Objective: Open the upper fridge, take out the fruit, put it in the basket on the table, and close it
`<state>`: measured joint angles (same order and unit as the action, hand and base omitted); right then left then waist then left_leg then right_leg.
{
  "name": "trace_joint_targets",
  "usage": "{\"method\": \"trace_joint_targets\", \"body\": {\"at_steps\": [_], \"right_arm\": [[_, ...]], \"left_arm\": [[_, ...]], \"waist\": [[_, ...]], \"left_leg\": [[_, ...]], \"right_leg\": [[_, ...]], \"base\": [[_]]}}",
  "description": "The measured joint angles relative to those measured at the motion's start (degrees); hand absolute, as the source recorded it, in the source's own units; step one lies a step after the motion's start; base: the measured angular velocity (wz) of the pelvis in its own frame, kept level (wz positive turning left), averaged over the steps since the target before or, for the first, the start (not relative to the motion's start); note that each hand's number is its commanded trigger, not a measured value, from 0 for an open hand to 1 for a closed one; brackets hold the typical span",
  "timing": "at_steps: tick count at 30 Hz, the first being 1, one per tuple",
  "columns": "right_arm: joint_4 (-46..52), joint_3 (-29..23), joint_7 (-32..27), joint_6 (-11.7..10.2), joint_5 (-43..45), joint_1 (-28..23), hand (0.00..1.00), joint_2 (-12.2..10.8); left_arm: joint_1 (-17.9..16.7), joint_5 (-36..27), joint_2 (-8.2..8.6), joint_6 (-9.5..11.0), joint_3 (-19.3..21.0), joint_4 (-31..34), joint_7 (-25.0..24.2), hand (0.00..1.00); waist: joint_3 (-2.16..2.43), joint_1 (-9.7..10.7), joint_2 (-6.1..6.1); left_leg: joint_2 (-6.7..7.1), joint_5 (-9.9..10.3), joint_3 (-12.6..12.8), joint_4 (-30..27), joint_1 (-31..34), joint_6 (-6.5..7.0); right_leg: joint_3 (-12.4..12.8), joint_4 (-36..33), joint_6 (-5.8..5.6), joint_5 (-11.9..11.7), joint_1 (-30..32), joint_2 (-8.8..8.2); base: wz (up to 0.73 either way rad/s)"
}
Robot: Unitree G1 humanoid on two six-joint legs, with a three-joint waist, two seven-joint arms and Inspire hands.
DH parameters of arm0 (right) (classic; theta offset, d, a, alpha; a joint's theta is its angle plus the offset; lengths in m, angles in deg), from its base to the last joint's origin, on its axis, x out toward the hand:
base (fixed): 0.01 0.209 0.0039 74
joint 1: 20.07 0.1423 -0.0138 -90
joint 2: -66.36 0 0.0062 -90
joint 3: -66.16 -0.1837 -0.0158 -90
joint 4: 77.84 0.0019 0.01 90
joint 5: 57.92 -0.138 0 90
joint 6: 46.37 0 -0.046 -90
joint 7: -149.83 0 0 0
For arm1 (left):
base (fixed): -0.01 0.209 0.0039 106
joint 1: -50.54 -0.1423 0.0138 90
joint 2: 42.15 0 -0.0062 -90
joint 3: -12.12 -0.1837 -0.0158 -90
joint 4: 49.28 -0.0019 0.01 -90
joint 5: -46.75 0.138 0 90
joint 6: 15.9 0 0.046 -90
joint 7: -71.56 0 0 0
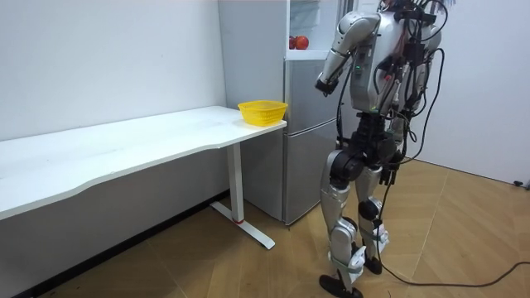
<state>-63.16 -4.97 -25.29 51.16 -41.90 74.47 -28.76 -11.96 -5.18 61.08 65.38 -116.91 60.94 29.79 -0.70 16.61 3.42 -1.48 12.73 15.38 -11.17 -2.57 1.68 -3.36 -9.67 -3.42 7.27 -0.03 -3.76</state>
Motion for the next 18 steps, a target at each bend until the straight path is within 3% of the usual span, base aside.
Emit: {"method": "trace_joint_targets", "body": {"at_steps": [8,11,15,18], "right_arm": [[-0.25,-0.45,0.05,-0.57,0.84,-0.09,0.00,0.01],[-0.77,-1.47,-0.16,-1.23,2.45,-0.30,0.00,0.02],[-0.75,-2.42,-1.32,-1.98,2.27,-1.32,0.00,-0.02],[-0.81,-3.41,-2.55,-2.85,2.38,-2.35,0.00,-0.01]], "left_arm": [[-0.07,-0.01,-0.34,0.03,2.70,0.03,-0.52,0.00],[-1.04,0.22,-1.46,0.21,5.49,0.18,-1.38,0.00],[-5.14,0.07,-4.08,0.80,10.10,5.24,-0.87,0.00],[-8.02,0.09,-5.07,2.62,14.81,7.79,-0.01,0.00]], "waist": [[-0.01,-3.08,-0.02],[-0.04,-4.66,-0.08],[0.02,-7.15,-0.28],[0.10,-9.83,-0.53]], "left_leg": [[-0.03,-0.01,-0.01,0.44,0.10,-0.15],[-0.05,-0.02,-0.18,0.41,-0.22,-0.17],[-0.09,-0.06,-0.41,0.42,-0.02,-0.23],[-0.08,-0.09,-0.66,0.37,-0.22,-0.27]], "right_leg": [[0.24,-0.10,0.06,0.06,0.55,0.19],[0.22,-0.07,0.12,0.09,0.24,0.19],[0.02,-0.04,0.26,0.23,0.32,0.21],[-0.06,-0.08,0.28,0.26,0.03,0.23]], "base": [[-0.01],[0.00],[0.01],[0.01]]}}
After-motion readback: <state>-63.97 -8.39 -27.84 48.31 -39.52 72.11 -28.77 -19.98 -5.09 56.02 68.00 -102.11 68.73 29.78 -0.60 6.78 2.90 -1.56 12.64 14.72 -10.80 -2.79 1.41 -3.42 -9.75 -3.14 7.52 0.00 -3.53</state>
